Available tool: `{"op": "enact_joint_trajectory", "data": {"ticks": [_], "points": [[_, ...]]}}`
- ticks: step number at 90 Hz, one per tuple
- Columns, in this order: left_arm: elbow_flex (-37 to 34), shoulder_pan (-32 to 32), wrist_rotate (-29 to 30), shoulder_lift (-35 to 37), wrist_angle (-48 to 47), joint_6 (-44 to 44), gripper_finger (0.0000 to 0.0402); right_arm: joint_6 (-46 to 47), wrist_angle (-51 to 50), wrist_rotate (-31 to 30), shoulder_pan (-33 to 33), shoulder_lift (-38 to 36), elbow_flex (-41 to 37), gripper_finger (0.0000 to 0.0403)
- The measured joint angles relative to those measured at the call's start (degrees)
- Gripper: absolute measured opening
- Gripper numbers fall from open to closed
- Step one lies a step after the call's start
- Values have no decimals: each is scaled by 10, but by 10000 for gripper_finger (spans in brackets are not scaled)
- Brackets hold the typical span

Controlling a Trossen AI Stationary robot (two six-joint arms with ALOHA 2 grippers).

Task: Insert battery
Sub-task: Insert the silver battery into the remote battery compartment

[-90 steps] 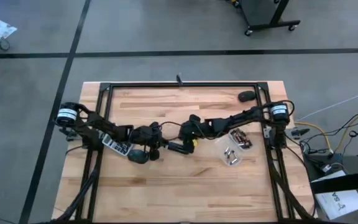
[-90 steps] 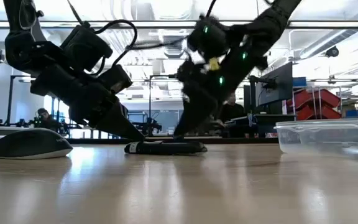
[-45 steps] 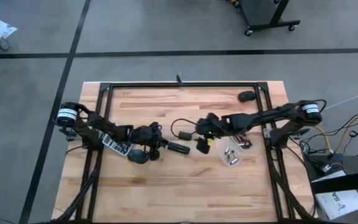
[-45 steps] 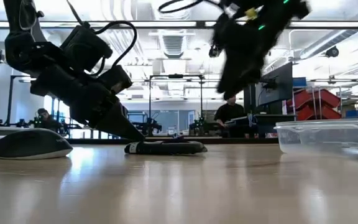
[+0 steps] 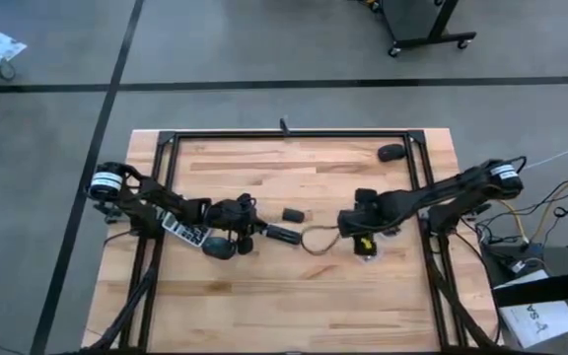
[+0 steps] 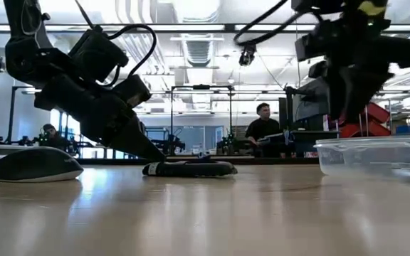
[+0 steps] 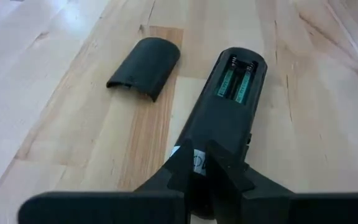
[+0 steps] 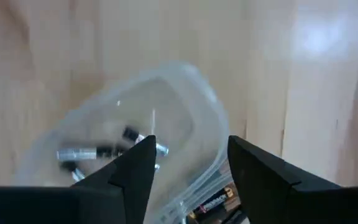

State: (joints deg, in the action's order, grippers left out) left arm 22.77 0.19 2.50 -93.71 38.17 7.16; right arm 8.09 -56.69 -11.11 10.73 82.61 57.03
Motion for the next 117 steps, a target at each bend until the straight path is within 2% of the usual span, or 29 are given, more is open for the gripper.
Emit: {"op": "enact_joint_trajectory", "data": {"ticks": [22,42,80,117], "points": [[0,0,0,0,1,0,22,-112,13,30,0,10,-14,153],[0,0,0,0,3,0,22,-167,52,47,-1,12,-61,137],[0,0,0,0,7,0,22,-211,134,58,-2,12,-98,112],[0,0,0,0,8,0,22,-223,142,73,-1,12,-125,100]]}}
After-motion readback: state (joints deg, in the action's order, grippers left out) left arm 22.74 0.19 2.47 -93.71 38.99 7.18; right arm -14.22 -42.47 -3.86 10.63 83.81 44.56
